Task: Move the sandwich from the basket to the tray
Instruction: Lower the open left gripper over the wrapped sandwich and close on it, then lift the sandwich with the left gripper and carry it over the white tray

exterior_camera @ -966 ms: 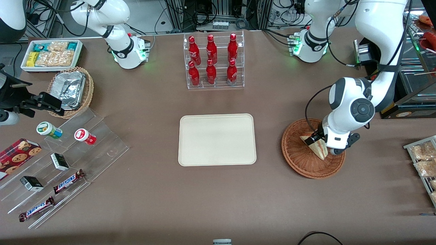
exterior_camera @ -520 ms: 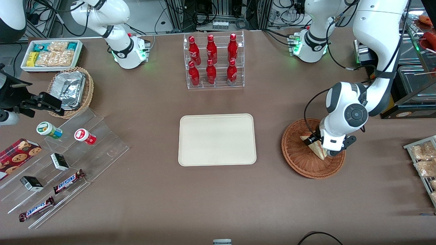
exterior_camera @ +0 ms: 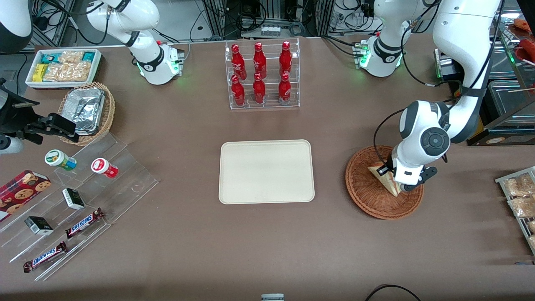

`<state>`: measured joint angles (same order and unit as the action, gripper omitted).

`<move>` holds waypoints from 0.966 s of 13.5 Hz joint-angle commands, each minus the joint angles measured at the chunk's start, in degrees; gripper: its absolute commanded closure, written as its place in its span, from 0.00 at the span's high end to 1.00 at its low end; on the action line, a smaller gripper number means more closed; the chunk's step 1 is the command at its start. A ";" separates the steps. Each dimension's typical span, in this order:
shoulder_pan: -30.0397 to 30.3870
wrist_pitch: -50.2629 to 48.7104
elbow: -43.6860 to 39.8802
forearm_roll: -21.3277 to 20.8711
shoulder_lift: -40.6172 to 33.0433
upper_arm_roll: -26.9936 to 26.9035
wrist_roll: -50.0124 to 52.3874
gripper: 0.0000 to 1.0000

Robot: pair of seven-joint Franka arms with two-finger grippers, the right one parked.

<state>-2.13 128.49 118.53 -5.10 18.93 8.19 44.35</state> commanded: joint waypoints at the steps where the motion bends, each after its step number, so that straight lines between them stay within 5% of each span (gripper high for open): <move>1: -1.12 -7.96 -4.34 -1.76 -0.91 -0.02 -0.75 0.00; 5: -4.71 -16.51 -10.32 -1.76 -1.61 0.33 -5.14 0.00; 13: -17.90 -15.65 -14.27 1.74 -0.05 1.55 -15.70 0.00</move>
<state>-17.65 112.85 106.70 -5.15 16.98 9.68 31.28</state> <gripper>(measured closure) 0.850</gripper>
